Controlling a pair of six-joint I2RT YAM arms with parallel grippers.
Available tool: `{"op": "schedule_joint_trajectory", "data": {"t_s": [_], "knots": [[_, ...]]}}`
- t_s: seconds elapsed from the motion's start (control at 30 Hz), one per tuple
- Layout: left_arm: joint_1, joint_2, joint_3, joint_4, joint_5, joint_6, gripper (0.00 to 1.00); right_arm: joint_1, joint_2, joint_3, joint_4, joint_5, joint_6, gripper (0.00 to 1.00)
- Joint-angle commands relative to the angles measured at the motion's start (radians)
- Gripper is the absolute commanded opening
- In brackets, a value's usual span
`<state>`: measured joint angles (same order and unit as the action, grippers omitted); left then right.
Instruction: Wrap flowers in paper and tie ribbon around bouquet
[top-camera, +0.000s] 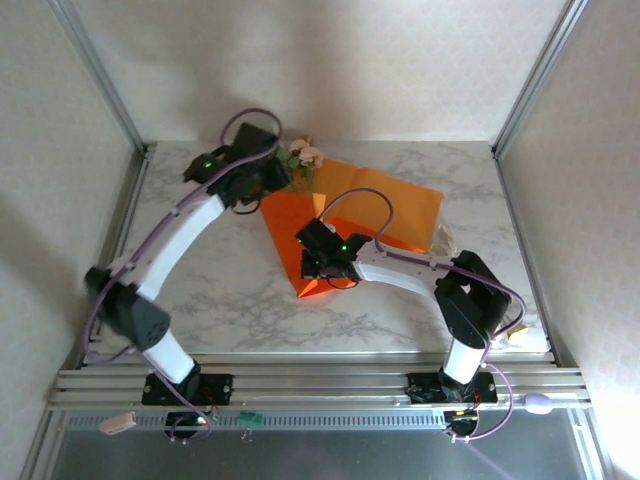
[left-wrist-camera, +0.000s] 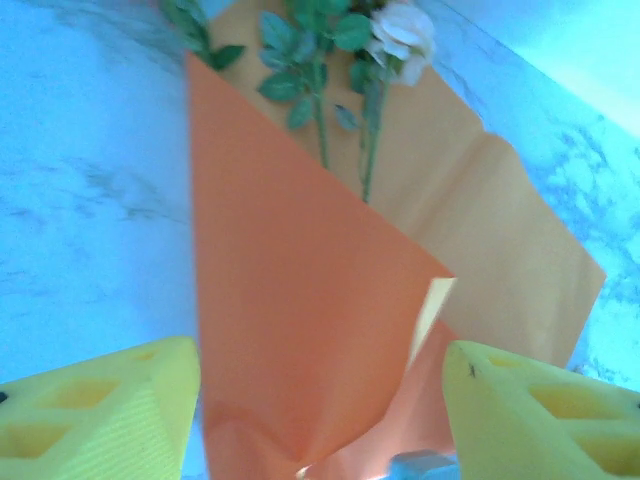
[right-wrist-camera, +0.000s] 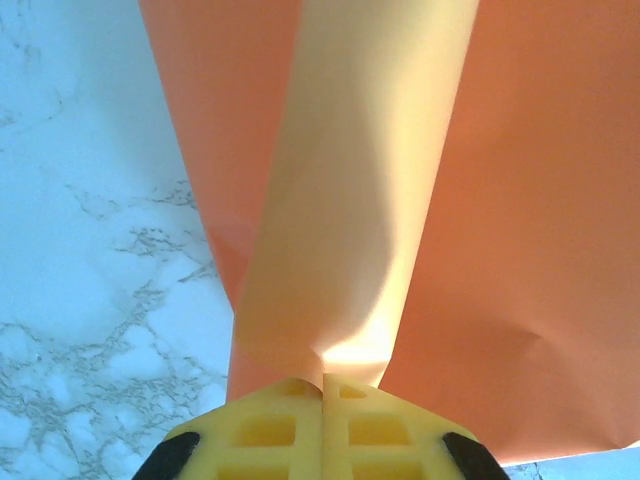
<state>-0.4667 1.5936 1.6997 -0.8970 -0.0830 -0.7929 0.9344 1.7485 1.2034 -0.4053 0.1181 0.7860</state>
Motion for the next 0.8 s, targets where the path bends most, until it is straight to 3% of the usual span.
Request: {"op": "schedule_joint_trajectory", "data": {"t_s": [0.0, 0.13, 0.3, 0.57, 0.77], "knots": [[0.059, -0.068, -0.214, 0.092, 0.022, -0.065, 0.61, -0.014, -0.030, -0.044, 0.042, -0.048, 0.057, 0.00], [0.129, -0.135, -0.453, 0.316, 0.196, -0.115, 0.48, -0.026, -0.038, -0.085, 0.076, -0.075, 0.098, 0.00], [0.116, -0.080, -0.567, 0.473, 0.360, -0.156, 0.35, -0.038, -0.043, -0.127, 0.104, -0.096, 0.123, 0.00], [0.051, 0.029, -0.645, 0.530, 0.447, -0.181, 0.28, -0.050, -0.042, -0.161, 0.119, -0.100, 0.154, 0.02], [0.005, 0.110, -0.640, 0.560, 0.435, -0.184, 0.26, -0.054, -0.046, -0.181, 0.098, -0.089, 0.191, 0.03]]}}
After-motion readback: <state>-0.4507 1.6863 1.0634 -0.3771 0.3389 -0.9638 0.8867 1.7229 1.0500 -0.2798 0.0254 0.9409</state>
